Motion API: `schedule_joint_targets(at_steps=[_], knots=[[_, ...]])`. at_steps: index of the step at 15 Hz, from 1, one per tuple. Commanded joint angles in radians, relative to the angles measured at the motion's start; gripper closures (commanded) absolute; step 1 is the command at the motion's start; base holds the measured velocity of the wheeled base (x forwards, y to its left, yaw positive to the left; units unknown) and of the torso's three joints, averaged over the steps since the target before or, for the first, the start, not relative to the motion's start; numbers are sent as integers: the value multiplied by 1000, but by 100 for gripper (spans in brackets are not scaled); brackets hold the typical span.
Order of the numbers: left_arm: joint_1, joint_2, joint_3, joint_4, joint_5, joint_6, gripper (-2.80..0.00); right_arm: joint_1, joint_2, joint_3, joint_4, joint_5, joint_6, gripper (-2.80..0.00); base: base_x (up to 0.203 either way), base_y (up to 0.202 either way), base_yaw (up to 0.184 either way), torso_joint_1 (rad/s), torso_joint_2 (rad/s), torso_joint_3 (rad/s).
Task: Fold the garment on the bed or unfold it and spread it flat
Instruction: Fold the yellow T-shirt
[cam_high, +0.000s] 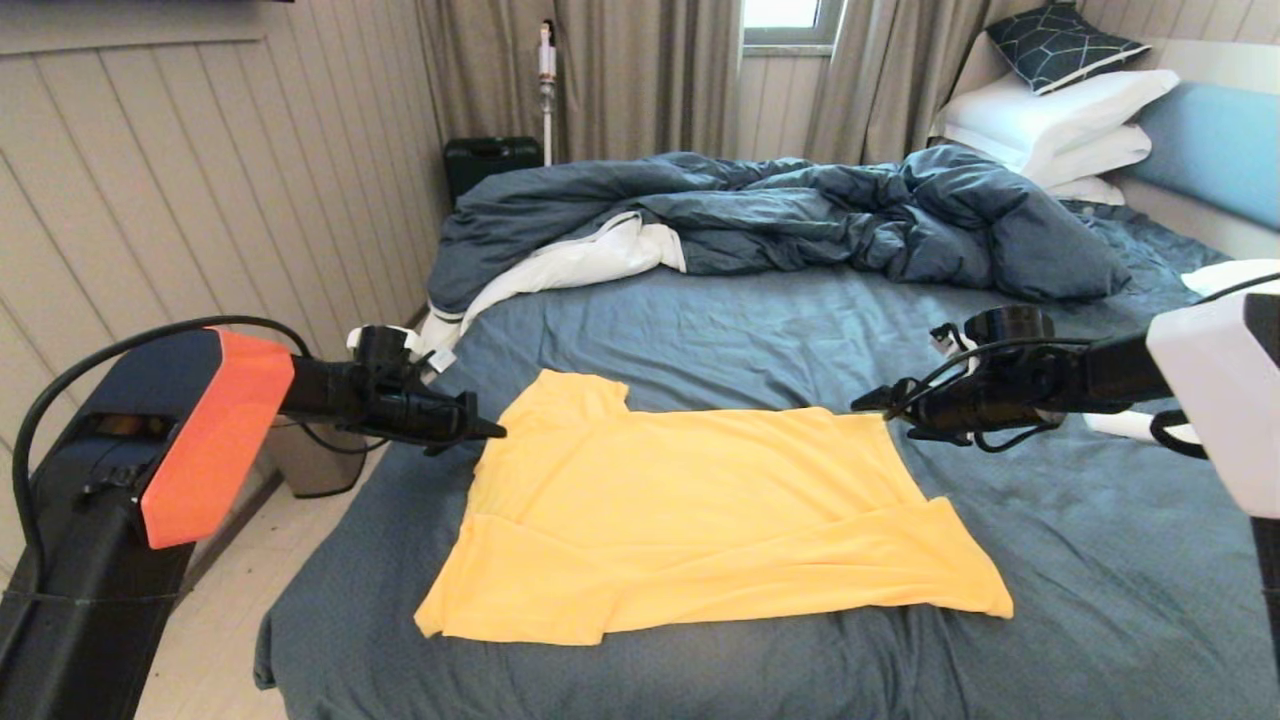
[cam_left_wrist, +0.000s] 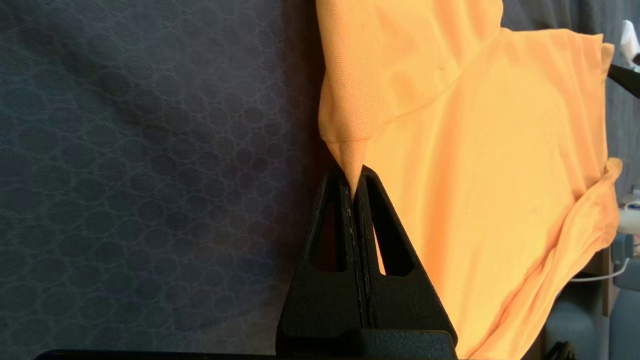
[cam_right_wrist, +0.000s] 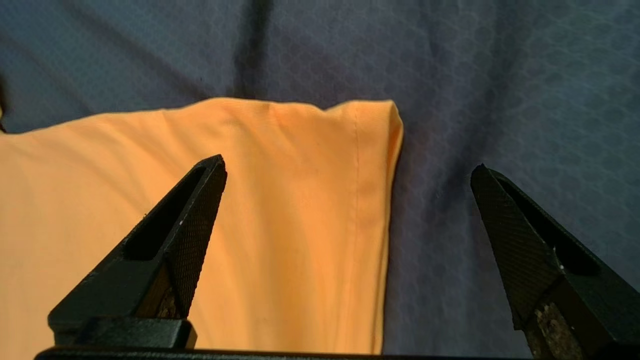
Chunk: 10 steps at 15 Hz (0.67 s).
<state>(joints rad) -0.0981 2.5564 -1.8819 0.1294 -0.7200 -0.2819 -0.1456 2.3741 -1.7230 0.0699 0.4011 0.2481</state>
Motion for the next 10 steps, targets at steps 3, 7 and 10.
schedule_joint_targets(at_steps=[3, 7, 10], knots=[[0, -1, -1, 0, -4, 0, 0, 21, 43, -43, 2, 1, 3, -280, 0, 0, 0, 0, 0, 0], [0, 2, -2, -1, -4, 1, 0, 38, 62, -56, 1, 0, 5, -280, 0, 0, 0, 0, 0, 0], [0, 5, -3, -1, -4, 1, 0, 31, 62, -43, 1, -1, 3, 0, 0, 0, 0, 0, 0, 0]])
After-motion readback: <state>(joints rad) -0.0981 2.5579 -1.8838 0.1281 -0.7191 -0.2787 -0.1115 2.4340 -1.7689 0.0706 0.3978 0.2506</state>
